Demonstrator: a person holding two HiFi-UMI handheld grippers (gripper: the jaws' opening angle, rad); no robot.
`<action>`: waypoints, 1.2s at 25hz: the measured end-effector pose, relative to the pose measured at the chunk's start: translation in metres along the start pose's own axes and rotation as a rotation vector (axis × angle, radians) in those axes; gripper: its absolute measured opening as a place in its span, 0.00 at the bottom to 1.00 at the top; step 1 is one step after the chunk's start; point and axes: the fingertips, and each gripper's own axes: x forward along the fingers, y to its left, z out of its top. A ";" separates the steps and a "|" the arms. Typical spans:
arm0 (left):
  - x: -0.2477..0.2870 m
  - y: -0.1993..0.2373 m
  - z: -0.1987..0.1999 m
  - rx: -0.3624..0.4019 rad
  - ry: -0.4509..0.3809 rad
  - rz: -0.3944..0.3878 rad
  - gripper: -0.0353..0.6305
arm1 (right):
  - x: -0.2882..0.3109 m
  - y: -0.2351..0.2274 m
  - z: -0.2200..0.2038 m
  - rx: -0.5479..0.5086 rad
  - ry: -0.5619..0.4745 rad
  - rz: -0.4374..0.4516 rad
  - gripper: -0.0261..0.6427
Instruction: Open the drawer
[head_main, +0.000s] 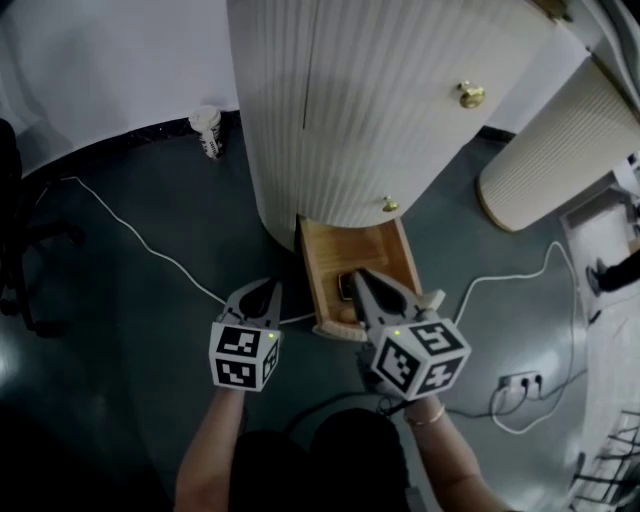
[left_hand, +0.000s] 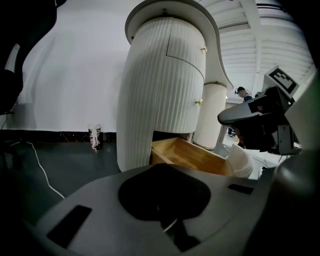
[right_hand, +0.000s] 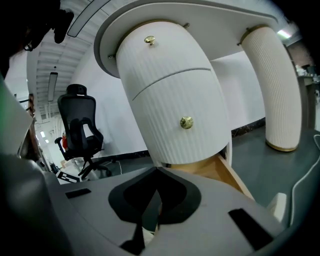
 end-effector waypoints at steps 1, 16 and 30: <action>-0.001 0.000 0.000 0.002 -0.001 0.003 0.06 | 0.005 0.003 0.000 -0.003 -0.003 0.010 0.05; -0.017 0.011 0.005 -0.011 -0.037 0.052 0.06 | 0.029 0.024 -0.019 -0.192 -0.052 0.053 0.04; -0.024 0.022 0.009 -0.021 -0.066 0.077 0.06 | 0.033 0.024 -0.026 -0.243 -0.030 0.013 0.04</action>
